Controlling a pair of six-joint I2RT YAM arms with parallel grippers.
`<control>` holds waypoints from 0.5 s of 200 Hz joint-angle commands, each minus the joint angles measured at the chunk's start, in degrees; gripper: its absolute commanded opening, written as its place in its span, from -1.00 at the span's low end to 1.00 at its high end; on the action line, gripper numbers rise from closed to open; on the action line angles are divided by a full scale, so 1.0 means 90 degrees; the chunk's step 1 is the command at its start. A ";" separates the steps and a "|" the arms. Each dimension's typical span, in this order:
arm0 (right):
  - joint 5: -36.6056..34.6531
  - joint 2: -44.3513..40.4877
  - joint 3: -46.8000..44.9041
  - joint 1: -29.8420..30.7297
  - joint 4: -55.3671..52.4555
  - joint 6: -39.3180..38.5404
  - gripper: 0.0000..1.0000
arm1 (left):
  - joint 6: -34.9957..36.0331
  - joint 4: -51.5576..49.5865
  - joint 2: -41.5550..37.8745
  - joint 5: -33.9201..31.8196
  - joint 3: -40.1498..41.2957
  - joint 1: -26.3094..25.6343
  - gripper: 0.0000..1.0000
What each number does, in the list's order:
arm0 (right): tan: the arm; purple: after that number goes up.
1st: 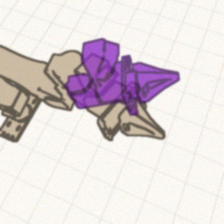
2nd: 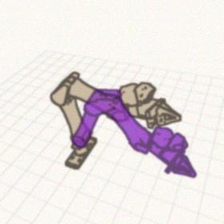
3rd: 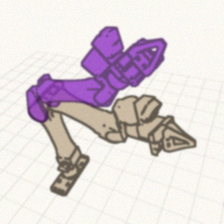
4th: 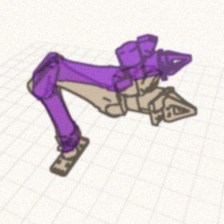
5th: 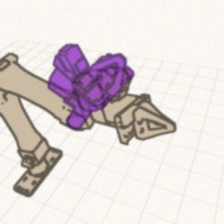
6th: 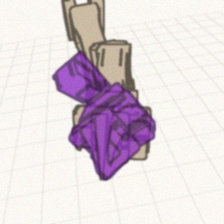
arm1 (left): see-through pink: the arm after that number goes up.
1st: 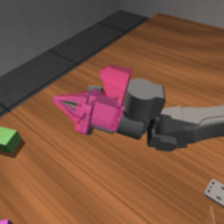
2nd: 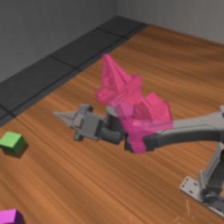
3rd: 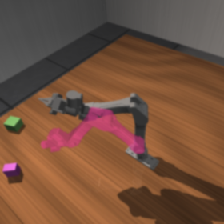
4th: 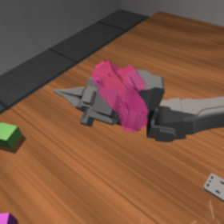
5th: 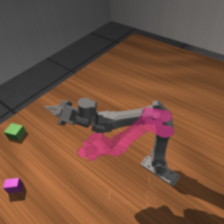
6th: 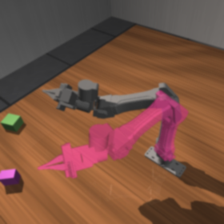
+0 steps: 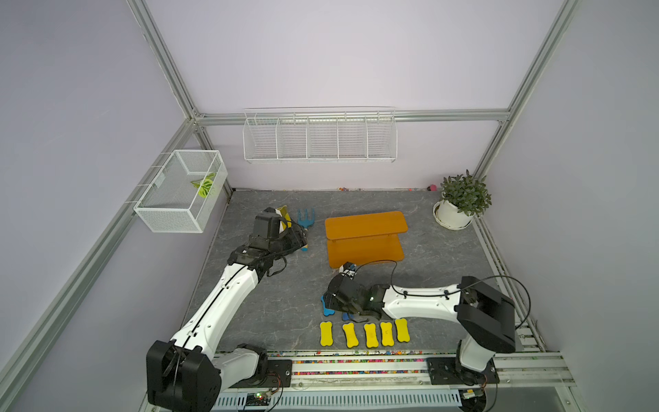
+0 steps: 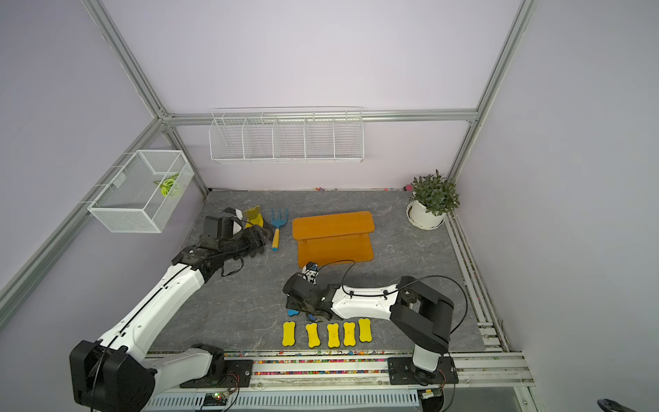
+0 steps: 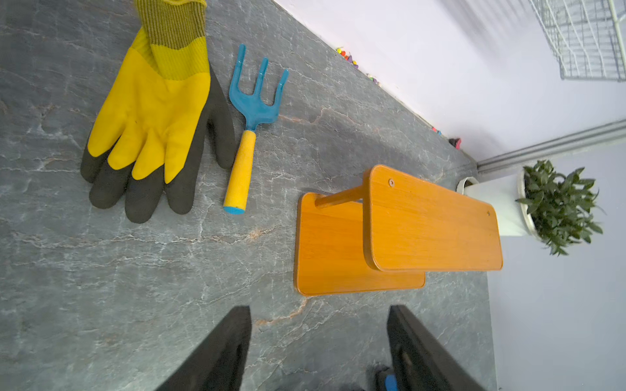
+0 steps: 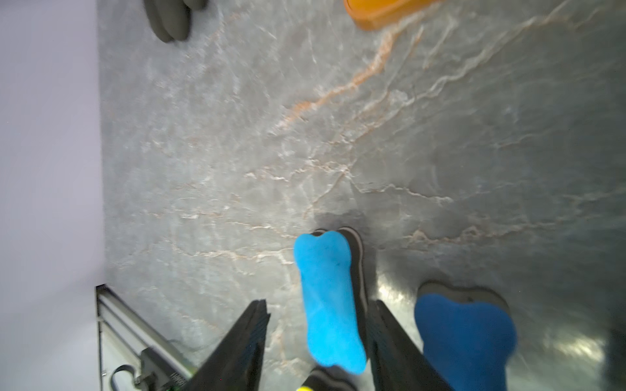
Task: Remove the whiteboard erasers from the shelf
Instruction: Place the whiteboard eraser at the center of the board.
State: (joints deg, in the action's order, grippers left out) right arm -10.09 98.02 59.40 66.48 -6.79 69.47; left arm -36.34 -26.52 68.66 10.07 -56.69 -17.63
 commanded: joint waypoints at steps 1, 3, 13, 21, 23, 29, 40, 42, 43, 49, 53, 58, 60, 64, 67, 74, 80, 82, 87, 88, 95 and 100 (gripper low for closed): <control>-0.0393 -0.0858 0.0402 0.0016 -0.0897 -0.1031 0.16 | 0.0424 -0.0129 -0.0033 0.0005 -0.0238 0.0025 0.60; -0.0456 -0.0929 0.0429 0.0016 -0.1014 -0.1135 0.17 | 0.0448 -0.0136 -0.0049 -0.0044 -0.0250 0.0025 0.62; -0.0908 -0.1356 0.0485 0.0016 -0.1439 -0.1692 0.23 | 0.0606 -0.0112 -0.0191 -0.0368 -0.0211 0.0024 0.71; -0.1626 -0.1780 0.0485 0.0016 -0.1899 -0.1922 0.27 | 0.0751 0.0043 -0.0383 -0.0687 -0.0061 0.0025 0.92; -0.1839 -0.1868 0.0472 0.0011 -0.2036 -0.2012 0.29 | 0.0801 0.0124 -0.0439 -0.0788 0.0021 0.0022 0.98; -0.2451 -0.2189 0.0361 -0.0029 -0.2225 -0.2382 0.35 | 0.0919 0.0392 -0.0600 -0.1212 0.0274 0.0025 1.00; -0.3292 -0.2805 -0.0153 -0.0292 -0.1885 -0.3464 0.51 | 0.1097 0.1210 -0.0821 -0.2156 0.0989 0.0023 1.00; -0.3354 -0.2937 -0.0286 -0.0378 -0.1744 -0.3691 0.54 | 0.1115 0.1326 -0.0849 -0.2306 0.1116 0.0024 1.00; -0.3368 -0.3007 -0.0352 -0.0420 -0.1677 -0.3796 0.55 | 0.1141 0.1395 -0.0870 -0.2381 0.1173 0.0025 1.00; -0.3375 -0.3394 -0.0729 -0.0749 -0.1324 -0.4391 0.60 | 0.1306 0.1862 -0.0959 -0.2676 0.1521 0.0022 1.00; -0.3311 -0.3664 -0.0973 -0.0971 -0.1153 -0.4722 0.60 | 0.1403 0.2149 -0.1008 -0.2849 0.1750 0.0022 1.00; -0.3271 -0.3991 -0.1289 -0.1317 -0.0971 -0.5043 0.62 | 0.1501 0.2445 -0.1051 -0.2987 0.2024 0.0021 1.00; -0.3258 -0.4090 -0.1432 -0.1445 -0.0888 -0.5136 0.63 | 0.1567 0.2573 -0.1077 -0.3043 0.2122 0.0024 1.00; -0.3245 -0.4356 -0.1739 -0.1700 -0.0691 -0.5273 0.64 | 0.1673 0.2814 -0.1096 -0.3153 0.2308 0.0025 1.00; -0.3265 -0.4527 -0.1975 -0.1866 -0.0507 -0.5336 0.64 | 0.1774 0.3030 -0.1105 -0.3232 0.2452 0.0016 1.00; -0.3404 -0.4876 -0.2686 -0.2227 0.0144 -0.5613 0.61 | 0.2100 0.3656 -0.1096 -0.3400 0.2835 0.0025 1.00; -0.3579 -0.5121 -0.3342 -0.2503 0.0954 -0.6277 0.56 | 0.2496 0.4201 -0.1043 -0.3406 0.3154 0.0051 1.00; -0.3606 -0.5200 -0.3563 -0.2586 0.1275 -0.6580 0.55 | 0.2632 0.4384 -0.1019 -0.3372 0.3254 0.0066 1.00; -0.3518 -0.5379 -0.4096 -0.2807 0.2058 -0.7304 0.55 | 0.3012 0.4862 -0.0916 -0.3243 0.3466 0.0118 0.99; -0.3469 -0.5411 -0.4205 -0.2851 0.2202 -0.7375 0.55 | 0.3081 0.4955 -0.0874 -0.3230 0.3515 0.0140 0.99; -0.2928 -0.5569 -0.4901 -0.3297 0.3343 -0.8207 0.66 | 0.3127 0.4932 -0.0724 -0.3105 0.3401 0.0360 0.99; -0.2845 -0.5703 -0.5132 -0.3623 0.3746 -0.8352 0.60 | 0.3247 0.4644 -0.0586 -0.2701 0.3185 0.0566 0.99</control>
State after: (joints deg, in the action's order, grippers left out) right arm -37.41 49.45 28.97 42.24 1.96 19.86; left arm -18.13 3.16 59.94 -14.31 -27.77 -16.86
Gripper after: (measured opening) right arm 0.782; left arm 0.995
